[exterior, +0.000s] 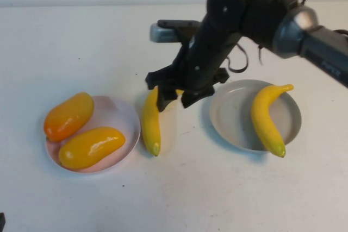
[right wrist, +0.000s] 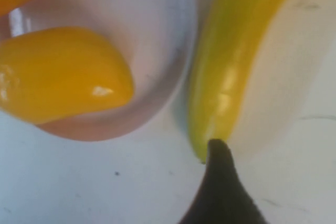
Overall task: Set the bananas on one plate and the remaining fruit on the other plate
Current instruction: Put another type of fruit in the right plate
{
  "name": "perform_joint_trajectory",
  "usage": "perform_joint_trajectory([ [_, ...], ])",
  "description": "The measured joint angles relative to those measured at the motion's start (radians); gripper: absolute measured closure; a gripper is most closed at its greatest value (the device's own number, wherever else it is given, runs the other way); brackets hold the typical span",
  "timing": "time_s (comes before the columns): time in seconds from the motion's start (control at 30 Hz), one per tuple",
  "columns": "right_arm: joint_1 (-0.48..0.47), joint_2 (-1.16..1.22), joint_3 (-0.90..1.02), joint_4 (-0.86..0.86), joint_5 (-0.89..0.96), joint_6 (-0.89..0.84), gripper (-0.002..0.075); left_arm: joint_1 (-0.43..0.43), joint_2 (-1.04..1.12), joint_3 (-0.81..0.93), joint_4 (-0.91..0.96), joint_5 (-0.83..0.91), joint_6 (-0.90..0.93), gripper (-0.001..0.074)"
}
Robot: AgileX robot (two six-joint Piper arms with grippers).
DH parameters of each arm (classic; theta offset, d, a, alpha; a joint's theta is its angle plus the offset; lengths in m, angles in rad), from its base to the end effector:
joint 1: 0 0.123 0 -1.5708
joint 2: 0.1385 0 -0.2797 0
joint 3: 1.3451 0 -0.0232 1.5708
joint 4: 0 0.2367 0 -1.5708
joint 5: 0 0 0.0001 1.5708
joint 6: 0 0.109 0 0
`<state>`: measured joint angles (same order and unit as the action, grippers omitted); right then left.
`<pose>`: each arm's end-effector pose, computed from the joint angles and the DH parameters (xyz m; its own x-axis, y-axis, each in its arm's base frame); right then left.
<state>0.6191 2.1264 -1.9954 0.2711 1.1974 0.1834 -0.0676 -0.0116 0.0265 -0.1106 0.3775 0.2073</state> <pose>0.3521 0.2843 0.2513 -0.9131 -0.3170 -0.2564 -0.3896 0.8638 0.3196 0.0604 -0.0085 0.1660 -0.2851 0.1237 -0.9505 0.1367 0.9867 0.0874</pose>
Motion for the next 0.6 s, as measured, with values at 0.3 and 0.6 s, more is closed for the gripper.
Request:
perform_joint_trajectory([
  [0.3,0.054,0.114,-0.112,0.010,0.006,0.000,0.0252,0.000,0.000,0.000,0.000,0.000,0.000,0.0738],
  [0.6,0.056,0.220,-0.186,-0.002,-0.026,0.002,0.0247,0.000,0.000,0.000,0.000,0.000,0.000,0.0738],
])
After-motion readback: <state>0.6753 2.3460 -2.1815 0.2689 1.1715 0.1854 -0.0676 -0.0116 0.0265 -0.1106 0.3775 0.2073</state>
